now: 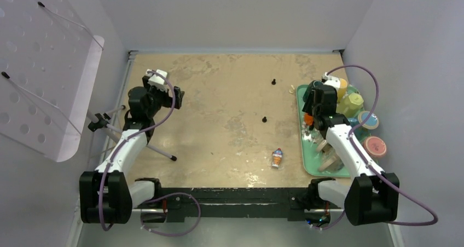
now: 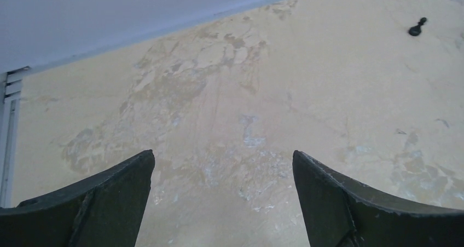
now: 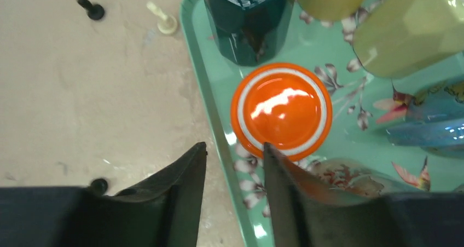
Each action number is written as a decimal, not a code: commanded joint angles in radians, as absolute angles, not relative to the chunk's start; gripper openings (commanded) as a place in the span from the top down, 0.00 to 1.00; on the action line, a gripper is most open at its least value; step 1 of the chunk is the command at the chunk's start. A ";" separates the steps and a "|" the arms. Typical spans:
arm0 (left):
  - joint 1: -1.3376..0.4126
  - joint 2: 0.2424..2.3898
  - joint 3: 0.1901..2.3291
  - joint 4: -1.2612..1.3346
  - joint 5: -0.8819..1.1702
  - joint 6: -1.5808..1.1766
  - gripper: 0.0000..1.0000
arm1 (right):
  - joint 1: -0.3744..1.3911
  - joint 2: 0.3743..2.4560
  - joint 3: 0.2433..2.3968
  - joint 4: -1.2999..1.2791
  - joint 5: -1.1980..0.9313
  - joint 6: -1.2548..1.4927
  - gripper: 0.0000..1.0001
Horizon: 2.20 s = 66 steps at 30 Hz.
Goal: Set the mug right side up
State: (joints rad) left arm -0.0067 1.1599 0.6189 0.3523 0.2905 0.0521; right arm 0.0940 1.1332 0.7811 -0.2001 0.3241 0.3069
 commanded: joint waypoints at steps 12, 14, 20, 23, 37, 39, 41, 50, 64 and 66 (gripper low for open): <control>-0.002 1.085 0.676 0.074 0.521 0.092 0.02 | 0.094 1.270 0.881 -0.463 0.442 0.502 0.62; -0.001 1.075 0.675 0.073 0.535 0.084 0.02 | 0.095 1.293 0.884 -0.486 0.443 0.523 0.62; -0.001 1.052 0.667 0.084 0.585 0.060 0.02 | 0.091 1.330 0.864 -0.523 0.472 0.591 0.59; -0.002 1.045 0.667 0.082 0.603 0.056 0.03 | 0.091 1.310 0.860 -0.532 0.487 0.605 0.49; -0.001 1.032 0.684 0.059 0.622 0.060 0.04 | 0.005 1.383 0.798 -0.342 0.349 0.485 0.55; -0.002 1.032 0.696 0.036 0.629 0.069 0.04 | 0.005 1.382 0.798 -0.327 0.327 0.469 0.68; -0.002 1.029 0.722 -0.024 0.642 0.088 0.05 | 0.004 1.368 0.796 -0.317 0.322 0.452 0.86; -0.001 1.039 1.002 -0.539 0.814 0.161 0.12 | 0.063 1.043 0.877 -0.323 0.216 0.360 1.00; -0.128 1.051 1.151 -0.235 1.088 -0.520 0.03 | 0.565 0.940 0.790 0.552 -0.286 0.690 1.00; -0.166 1.059 1.150 -0.161 1.068 -0.608 0.03 | 0.640 1.006 0.839 0.590 -0.293 0.686 1.00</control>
State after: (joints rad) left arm -0.1097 1.0428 1.1080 -0.3569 1.0580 -0.3458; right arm 0.5255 0.9192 0.7727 0.2680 -0.2070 0.6136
